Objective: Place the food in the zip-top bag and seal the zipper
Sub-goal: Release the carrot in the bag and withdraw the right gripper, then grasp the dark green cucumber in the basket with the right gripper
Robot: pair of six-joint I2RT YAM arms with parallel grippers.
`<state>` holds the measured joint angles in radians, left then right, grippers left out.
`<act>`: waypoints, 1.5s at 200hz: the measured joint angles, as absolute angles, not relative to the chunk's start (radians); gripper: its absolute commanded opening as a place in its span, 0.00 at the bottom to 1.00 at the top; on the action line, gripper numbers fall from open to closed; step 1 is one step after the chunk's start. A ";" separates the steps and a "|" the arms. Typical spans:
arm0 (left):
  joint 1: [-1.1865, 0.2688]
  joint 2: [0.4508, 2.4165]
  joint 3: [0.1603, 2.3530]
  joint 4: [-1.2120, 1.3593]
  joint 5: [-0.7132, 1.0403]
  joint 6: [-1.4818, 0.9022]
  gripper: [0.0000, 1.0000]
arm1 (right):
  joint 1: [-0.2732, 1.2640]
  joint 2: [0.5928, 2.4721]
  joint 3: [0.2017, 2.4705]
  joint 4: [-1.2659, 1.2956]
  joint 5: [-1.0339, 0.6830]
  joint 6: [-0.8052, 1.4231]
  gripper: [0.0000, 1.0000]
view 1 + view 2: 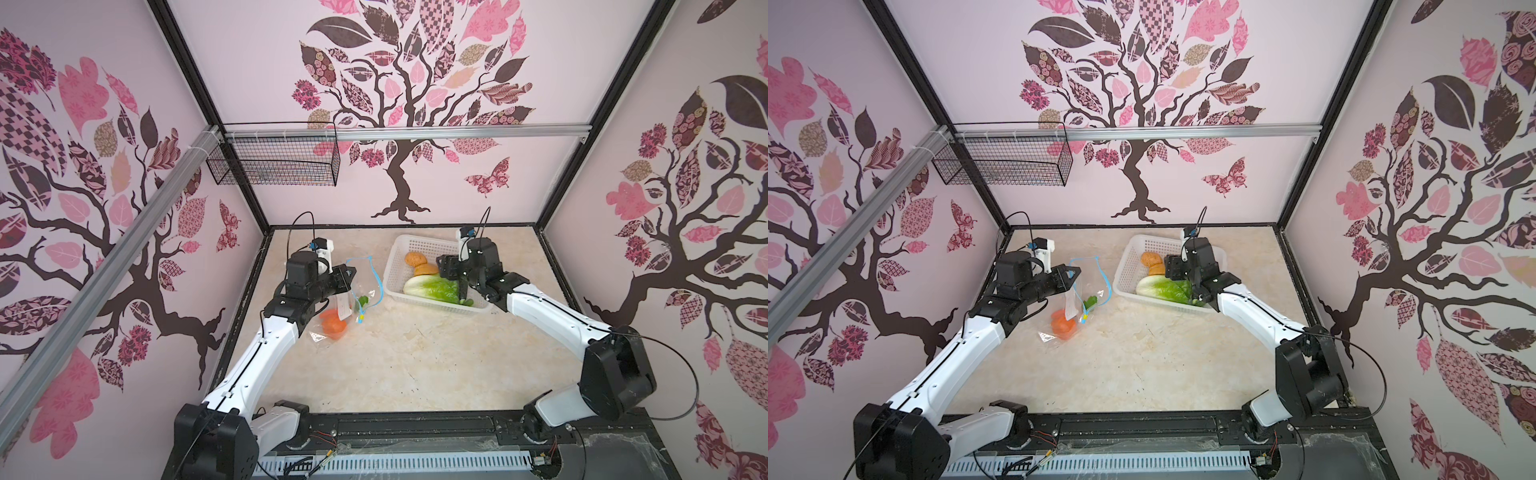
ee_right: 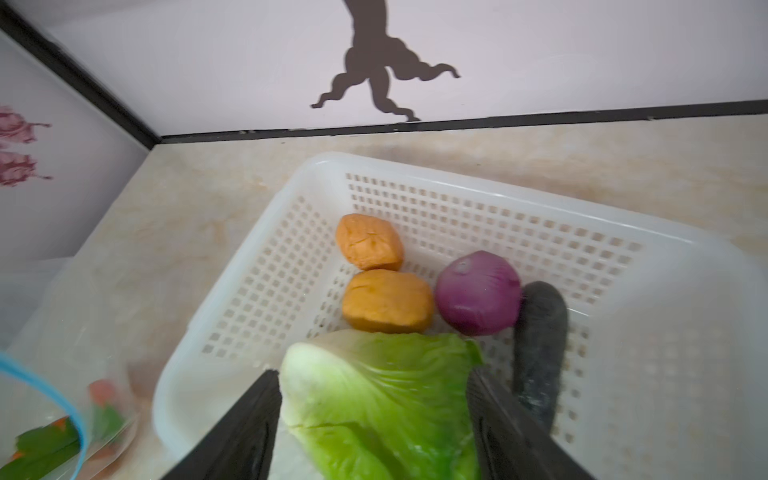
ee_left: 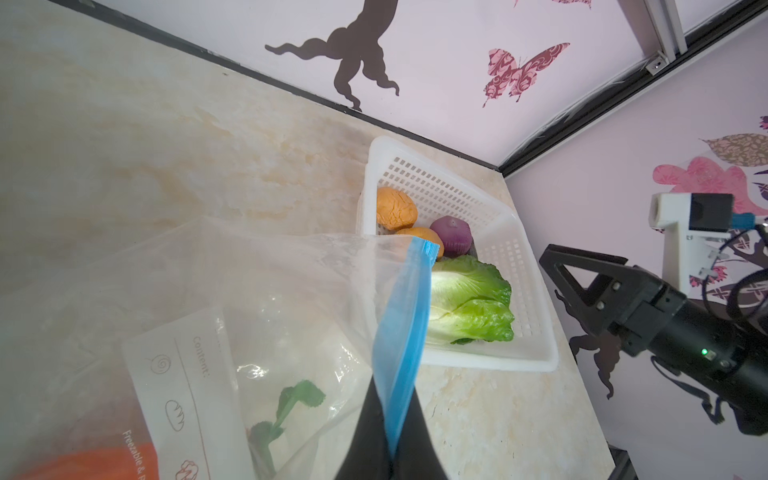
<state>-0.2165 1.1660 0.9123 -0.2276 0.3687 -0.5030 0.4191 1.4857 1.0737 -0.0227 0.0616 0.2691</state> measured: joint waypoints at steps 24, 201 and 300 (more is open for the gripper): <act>-0.216 1.194 0.912 -0.225 0.411 -0.503 0.00 | 0.363 1.486 1.074 -0.049 0.099 0.259 0.75; -0.230 1.238 0.913 -0.232 0.476 -0.500 0.00 | 0.253 1.887 1.213 -0.156 0.110 0.286 0.58; -0.230 1.237 0.913 -0.233 0.475 -0.500 0.00 | 0.247 1.972 1.252 -0.152 0.131 0.290 0.54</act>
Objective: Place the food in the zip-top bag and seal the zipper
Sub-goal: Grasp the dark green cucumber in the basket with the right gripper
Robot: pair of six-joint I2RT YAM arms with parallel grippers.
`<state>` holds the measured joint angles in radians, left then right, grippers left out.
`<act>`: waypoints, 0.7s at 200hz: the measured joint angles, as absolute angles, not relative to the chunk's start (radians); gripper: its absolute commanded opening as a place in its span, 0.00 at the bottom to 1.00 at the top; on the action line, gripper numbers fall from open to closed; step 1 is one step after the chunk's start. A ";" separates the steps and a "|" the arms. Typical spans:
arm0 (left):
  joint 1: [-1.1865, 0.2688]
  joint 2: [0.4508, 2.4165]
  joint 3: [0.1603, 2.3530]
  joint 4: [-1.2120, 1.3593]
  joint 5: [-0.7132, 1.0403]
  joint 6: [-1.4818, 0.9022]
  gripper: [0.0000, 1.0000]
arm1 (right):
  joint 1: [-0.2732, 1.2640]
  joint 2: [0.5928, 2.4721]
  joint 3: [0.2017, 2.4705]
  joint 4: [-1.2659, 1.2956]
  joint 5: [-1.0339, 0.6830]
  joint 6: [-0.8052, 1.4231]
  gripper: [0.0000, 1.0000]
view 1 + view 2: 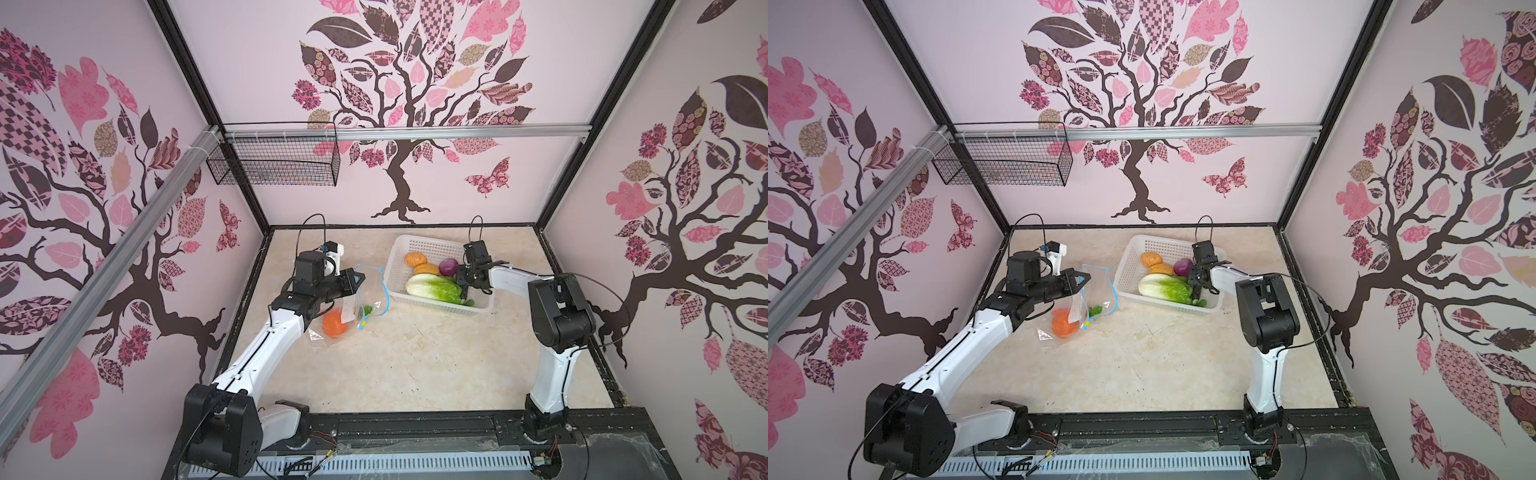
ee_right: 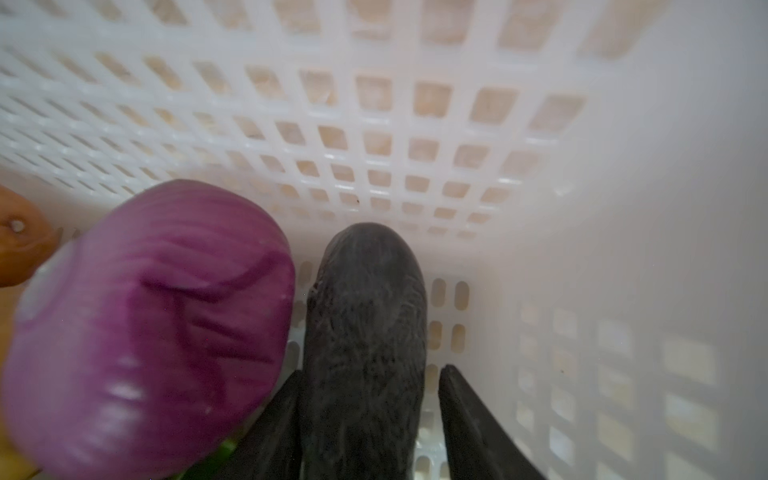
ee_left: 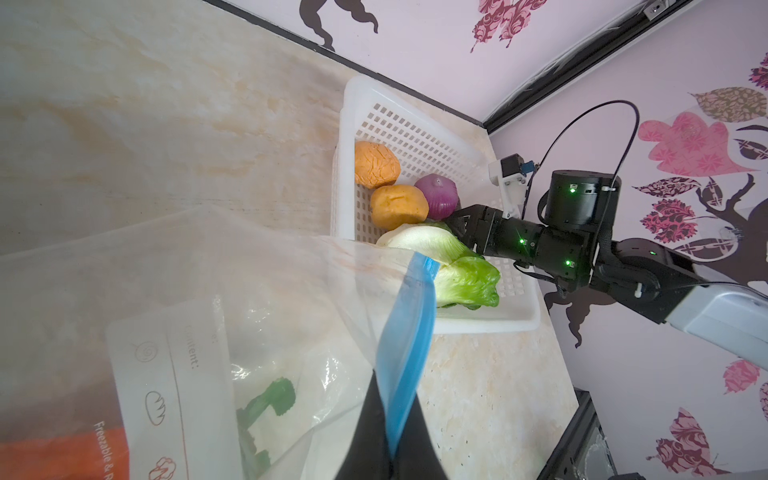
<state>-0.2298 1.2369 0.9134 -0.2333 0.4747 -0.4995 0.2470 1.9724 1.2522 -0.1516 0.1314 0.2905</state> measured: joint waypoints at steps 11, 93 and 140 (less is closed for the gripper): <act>-0.230 1.237 0.913 -0.233 0.474 -0.500 0.00 | 0.247 1.976 1.252 -0.153 0.134 0.290 0.53; -0.230 1.228 0.913 -0.234 0.465 -0.499 0.00 | 0.243 1.972 1.248 -0.142 0.129 0.288 0.28; -0.230 1.221 0.913 -0.235 0.456 -0.497 0.00 | 0.237 1.912 1.238 -0.117 0.128 0.272 0.27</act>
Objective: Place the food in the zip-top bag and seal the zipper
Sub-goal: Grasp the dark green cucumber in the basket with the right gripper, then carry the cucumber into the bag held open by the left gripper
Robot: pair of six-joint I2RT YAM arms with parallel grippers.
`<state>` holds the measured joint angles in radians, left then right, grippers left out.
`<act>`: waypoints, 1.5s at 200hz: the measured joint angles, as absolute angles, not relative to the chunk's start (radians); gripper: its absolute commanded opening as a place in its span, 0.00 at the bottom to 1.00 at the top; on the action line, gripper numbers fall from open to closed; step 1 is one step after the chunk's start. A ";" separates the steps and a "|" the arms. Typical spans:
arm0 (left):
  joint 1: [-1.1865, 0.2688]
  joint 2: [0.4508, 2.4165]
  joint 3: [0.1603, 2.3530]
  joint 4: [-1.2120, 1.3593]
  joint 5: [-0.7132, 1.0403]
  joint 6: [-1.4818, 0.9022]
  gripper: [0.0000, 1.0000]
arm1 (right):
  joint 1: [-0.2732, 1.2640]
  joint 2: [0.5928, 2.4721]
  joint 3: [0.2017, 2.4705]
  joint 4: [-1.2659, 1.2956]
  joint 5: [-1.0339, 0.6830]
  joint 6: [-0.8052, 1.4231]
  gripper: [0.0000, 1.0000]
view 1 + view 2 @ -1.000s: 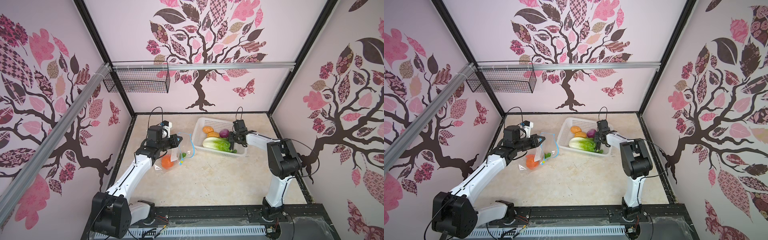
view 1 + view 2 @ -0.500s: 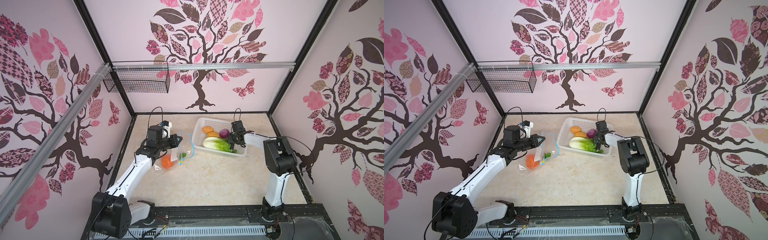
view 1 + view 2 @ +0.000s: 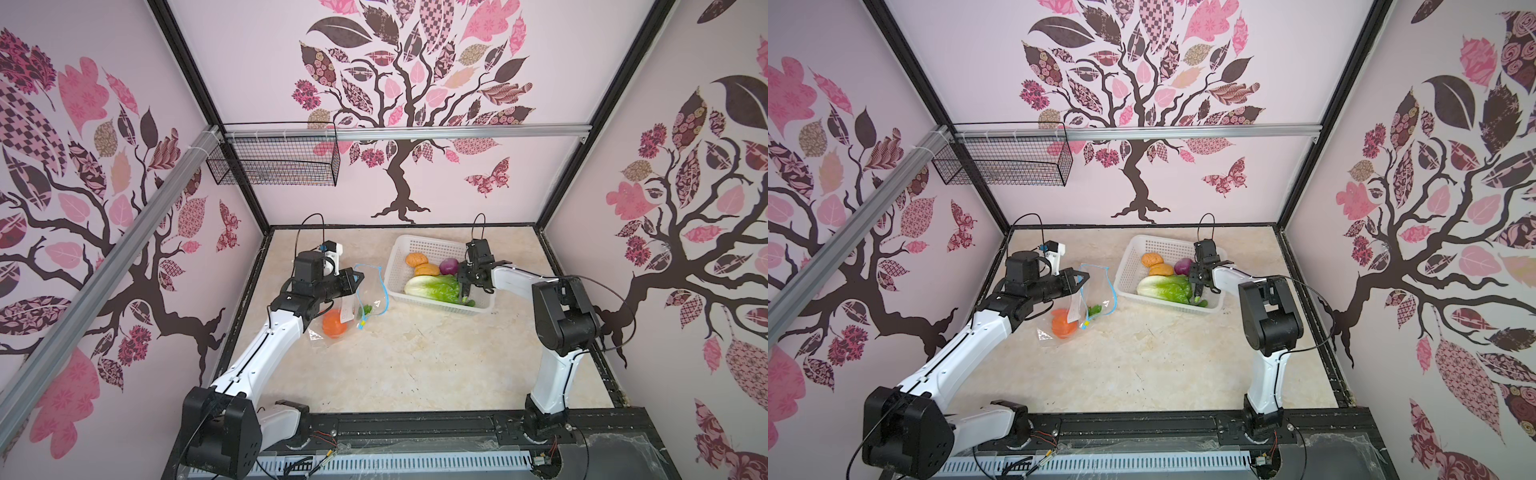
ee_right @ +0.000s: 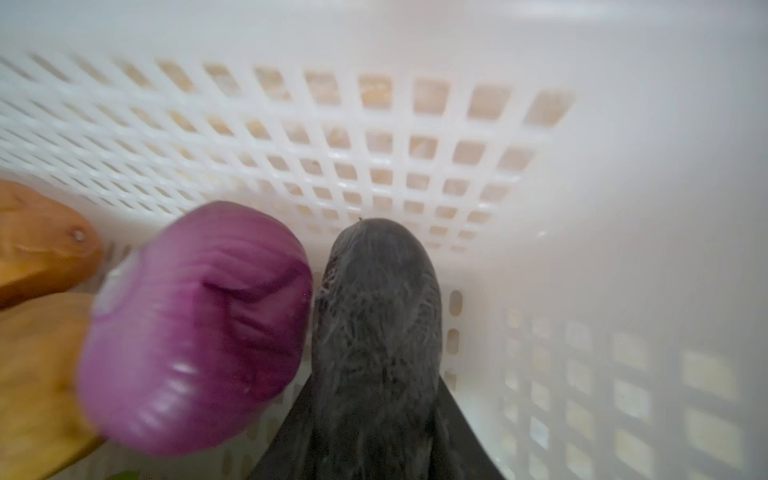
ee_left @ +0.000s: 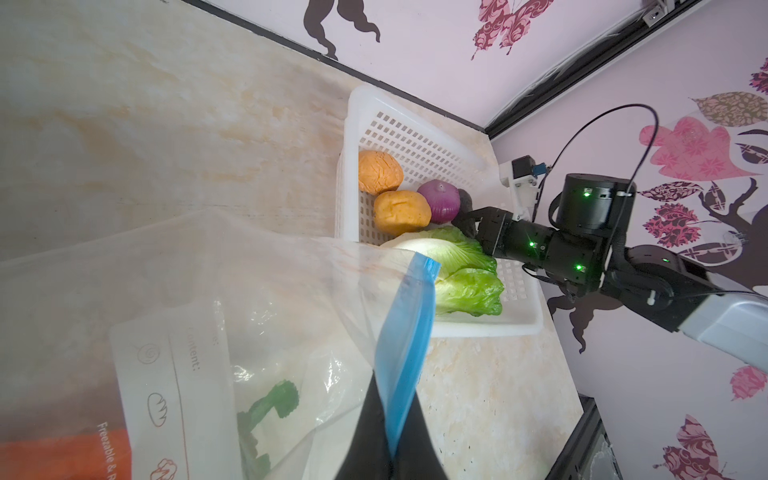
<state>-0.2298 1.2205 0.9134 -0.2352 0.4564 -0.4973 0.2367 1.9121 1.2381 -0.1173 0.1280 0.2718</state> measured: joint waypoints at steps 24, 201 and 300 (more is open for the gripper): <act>-0.230 1.205 0.913 -0.241 0.453 -0.496 0.00 | 0.233 1.843 1.238 -0.084 0.126 0.257 0.27; -0.230 1.174 0.913 -0.252 0.477 -0.496 0.00 | 0.511 1.517 1.067 0.148 -0.410 0.339 0.25; -0.230 1.169 0.913 -0.256 0.486 -0.497 0.00 | 0.720 1.687 1.106 0.304 -0.551 0.489 0.24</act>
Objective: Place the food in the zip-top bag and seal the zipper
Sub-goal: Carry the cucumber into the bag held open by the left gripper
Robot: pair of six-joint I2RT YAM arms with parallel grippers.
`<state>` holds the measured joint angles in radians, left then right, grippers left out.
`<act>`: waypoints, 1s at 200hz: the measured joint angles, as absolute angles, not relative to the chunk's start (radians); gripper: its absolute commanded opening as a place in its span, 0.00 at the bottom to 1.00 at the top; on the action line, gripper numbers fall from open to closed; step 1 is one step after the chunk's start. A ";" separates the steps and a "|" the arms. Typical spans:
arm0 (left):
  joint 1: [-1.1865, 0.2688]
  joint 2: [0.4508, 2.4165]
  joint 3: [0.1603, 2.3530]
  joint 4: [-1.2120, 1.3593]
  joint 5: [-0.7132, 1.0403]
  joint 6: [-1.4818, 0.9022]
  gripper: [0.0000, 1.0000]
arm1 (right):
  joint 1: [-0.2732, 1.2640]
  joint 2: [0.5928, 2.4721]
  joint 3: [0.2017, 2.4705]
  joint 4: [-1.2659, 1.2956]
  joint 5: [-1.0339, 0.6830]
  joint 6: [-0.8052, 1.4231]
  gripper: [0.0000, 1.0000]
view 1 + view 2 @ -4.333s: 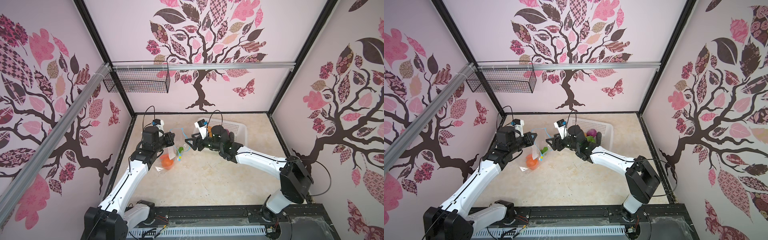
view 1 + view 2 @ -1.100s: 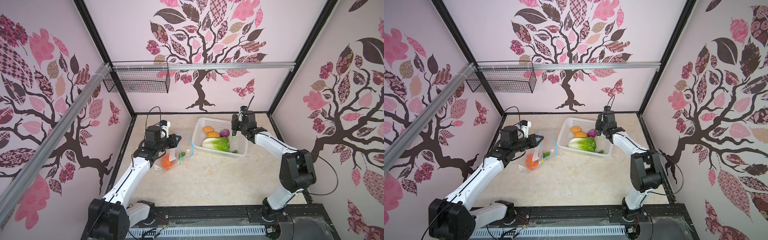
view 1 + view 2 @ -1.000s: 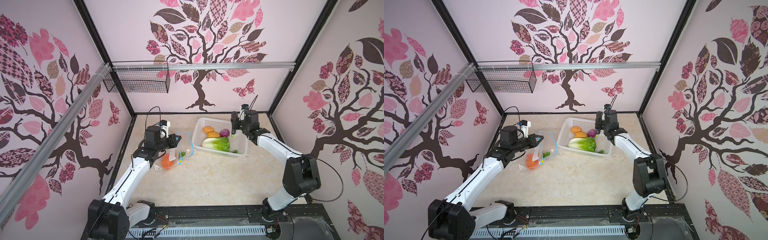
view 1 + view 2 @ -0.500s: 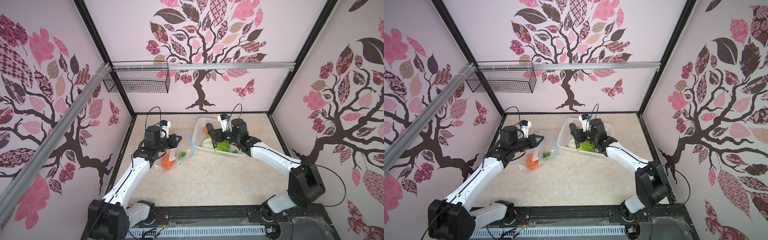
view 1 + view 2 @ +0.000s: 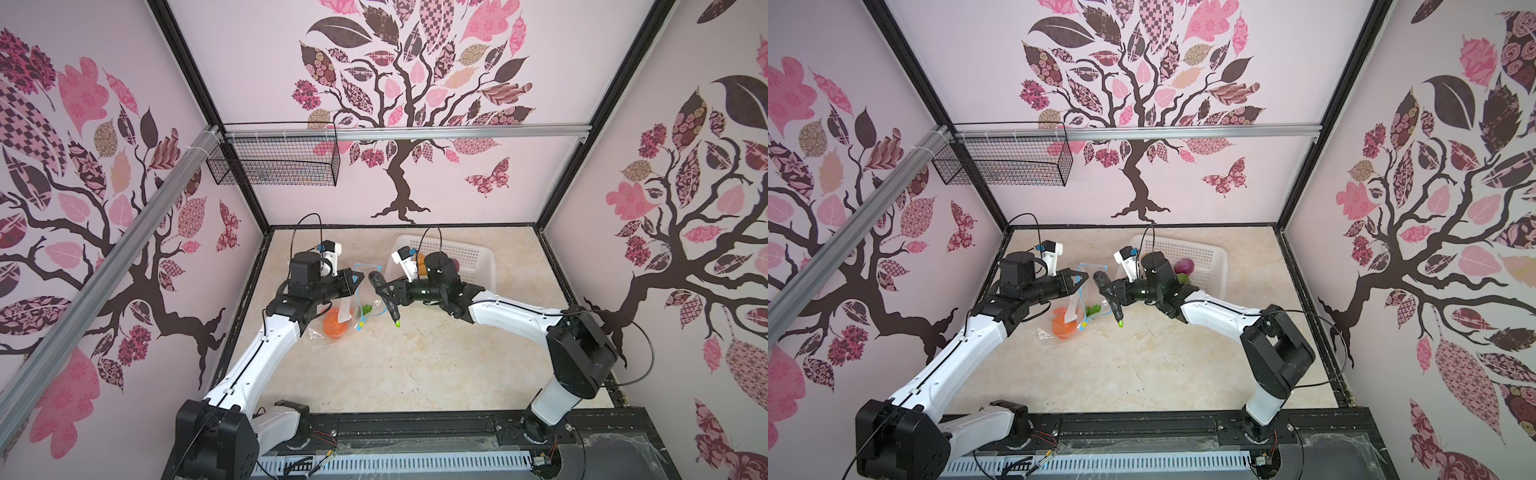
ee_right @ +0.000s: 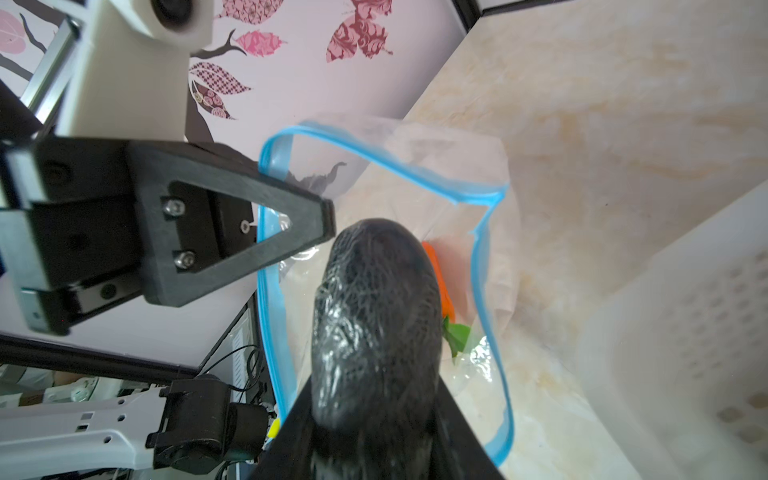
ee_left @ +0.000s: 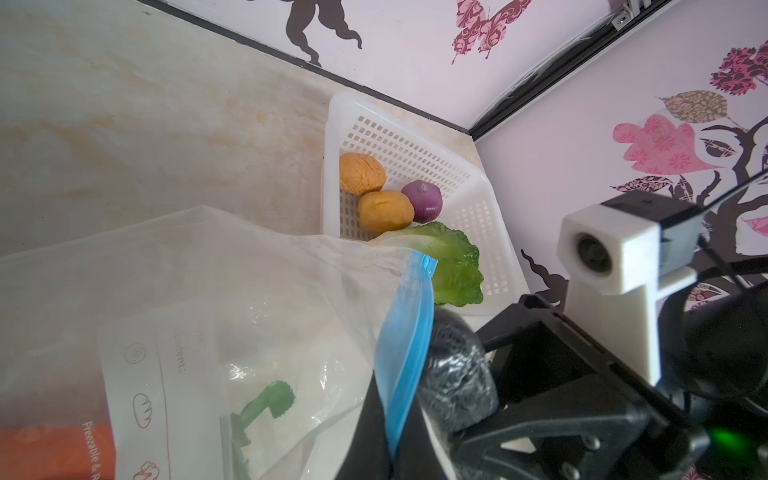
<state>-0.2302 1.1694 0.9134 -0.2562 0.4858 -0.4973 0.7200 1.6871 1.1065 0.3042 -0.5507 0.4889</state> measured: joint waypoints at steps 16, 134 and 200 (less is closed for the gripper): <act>-0.231 1.165 0.913 -0.256 0.490 -0.498 0.00 | 0.724 1.711 1.108 0.311 -0.553 0.514 0.24; -0.333 1.164 0.913 -0.250 0.495 -0.527 0.00 | 0.725 1.879 1.263 0.427 -0.332 0.846 0.24; -0.327 1.168 0.913 -0.224 0.496 -0.551 0.00 | 0.791 1.881 1.219 0.517 -0.187 0.917 0.26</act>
<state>-0.3275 1.1675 0.9131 -0.2245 0.4957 -0.5507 0.7914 1.8812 1.2194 0.5167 -0.1875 0.9169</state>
